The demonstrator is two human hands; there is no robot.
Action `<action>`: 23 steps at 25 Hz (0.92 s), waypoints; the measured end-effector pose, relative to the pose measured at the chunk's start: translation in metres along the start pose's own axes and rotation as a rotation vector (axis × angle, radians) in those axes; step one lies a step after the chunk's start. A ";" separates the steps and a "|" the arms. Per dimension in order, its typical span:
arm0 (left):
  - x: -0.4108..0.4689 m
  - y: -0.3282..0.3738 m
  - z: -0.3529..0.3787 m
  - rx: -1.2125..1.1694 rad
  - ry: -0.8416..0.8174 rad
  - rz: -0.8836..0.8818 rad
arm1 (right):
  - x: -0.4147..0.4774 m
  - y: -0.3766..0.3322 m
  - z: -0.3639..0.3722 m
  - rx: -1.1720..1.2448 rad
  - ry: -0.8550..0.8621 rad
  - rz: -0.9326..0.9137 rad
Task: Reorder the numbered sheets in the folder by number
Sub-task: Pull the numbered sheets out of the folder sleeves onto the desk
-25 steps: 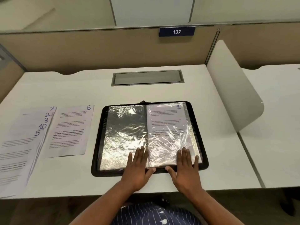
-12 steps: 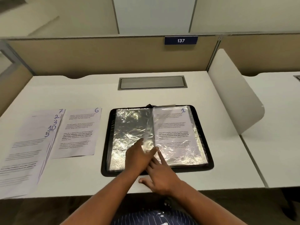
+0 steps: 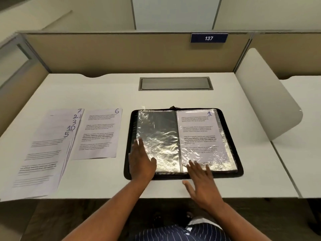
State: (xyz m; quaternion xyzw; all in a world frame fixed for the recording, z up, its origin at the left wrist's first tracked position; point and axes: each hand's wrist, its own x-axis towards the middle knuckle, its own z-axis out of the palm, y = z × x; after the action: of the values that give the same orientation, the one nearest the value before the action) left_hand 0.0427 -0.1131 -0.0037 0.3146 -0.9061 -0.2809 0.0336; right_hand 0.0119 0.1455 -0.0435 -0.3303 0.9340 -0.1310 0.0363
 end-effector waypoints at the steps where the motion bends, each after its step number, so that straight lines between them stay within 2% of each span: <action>1: -0.005 0.001 0.005 0.057 -0.013 0.046 | -0.005 0.010 0.001 -0.011 -0.010 0.052; 5: -0.026 0.026 0.028 0.126 -0.160 0.347 | -0.018 0.039 -0.003 -0.004 -0.043 0.189; 8: -0.037 0.060 0.052 0.096 -0.330 0.481 | -0.027 0.059 -0.014 -0.017 -0.060 0.190; 11: -0.040 0.090 0.073 0.205 -0.423 0.597 | -0.033 0.075 -0.025 -0.025 -0.034 0.178; 14: -0.035 0.107 0.086 0.285 -0.472 0.619 | -0.038 0.085 -0.031 -0.023 -0.031 0.166; 17: -0.026 0.117 0.093 0.285 -0.412 0.639 | -0.043 0.091 -0.033 -0.020 -0.024 0.156; 23: -0.023 0.126 0.090 0.220 -0.336 0.541 | -0.047 0.091 -0.028 0.007 0.029 0.133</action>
State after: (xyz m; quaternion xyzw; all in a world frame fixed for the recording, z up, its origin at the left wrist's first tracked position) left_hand -0.0300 0.0253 -0.0103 0.0137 -0.9745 -0.2105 -0.0771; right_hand -0.0112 0.2493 -0.0416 -0.2654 0.9539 -0.1366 0.0326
